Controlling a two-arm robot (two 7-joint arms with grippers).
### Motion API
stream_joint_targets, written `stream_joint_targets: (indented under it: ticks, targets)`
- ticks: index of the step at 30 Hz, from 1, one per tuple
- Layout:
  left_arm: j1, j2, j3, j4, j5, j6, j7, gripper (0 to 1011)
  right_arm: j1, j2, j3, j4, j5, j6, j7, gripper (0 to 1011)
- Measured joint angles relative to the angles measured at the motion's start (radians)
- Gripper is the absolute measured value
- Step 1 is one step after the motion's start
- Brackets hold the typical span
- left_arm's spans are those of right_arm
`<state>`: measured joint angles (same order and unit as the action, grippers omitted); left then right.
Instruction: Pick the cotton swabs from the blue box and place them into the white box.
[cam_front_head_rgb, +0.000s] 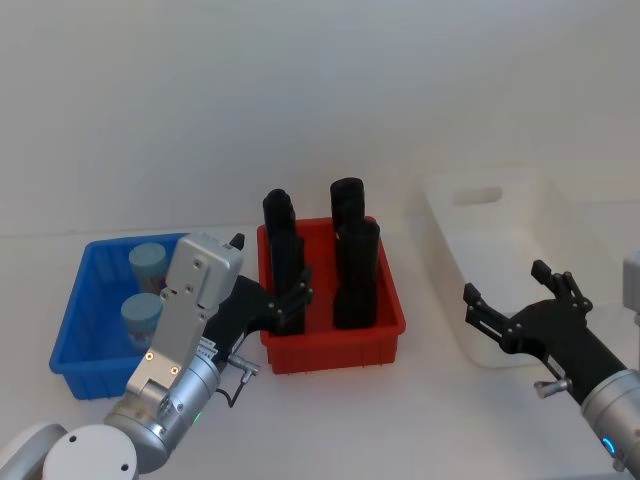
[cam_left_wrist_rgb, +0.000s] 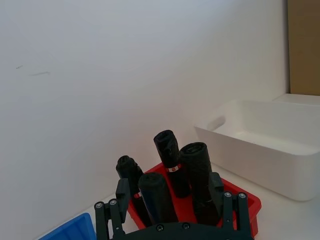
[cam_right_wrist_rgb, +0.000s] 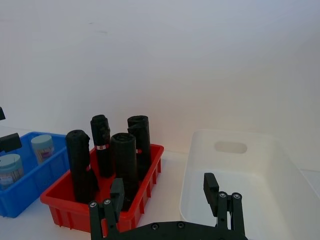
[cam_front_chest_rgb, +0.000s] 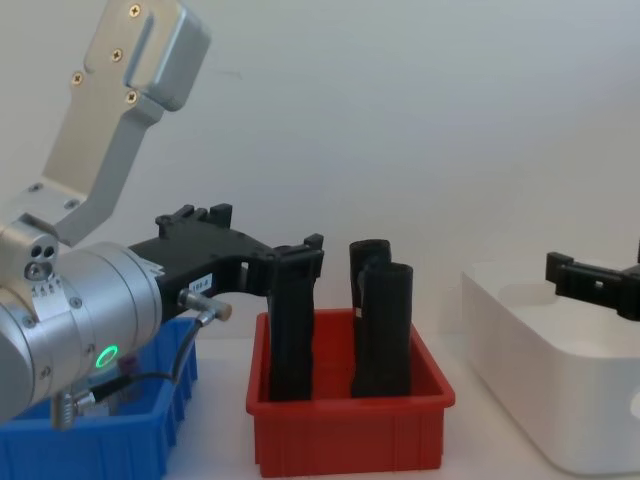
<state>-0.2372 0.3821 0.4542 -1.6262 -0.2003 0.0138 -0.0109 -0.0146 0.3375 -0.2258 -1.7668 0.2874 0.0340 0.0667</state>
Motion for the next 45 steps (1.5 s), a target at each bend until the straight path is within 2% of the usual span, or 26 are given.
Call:
stream_joint_targets:
  ticks: [45]
  targets:
    - [0.000, 0.000, 0.000, 0.000, 0.000, 0.000, 0.000, 1000, 0.000, 0.000, 0.000, 0.000, 0.000, 0.000, 0.000, 1002]
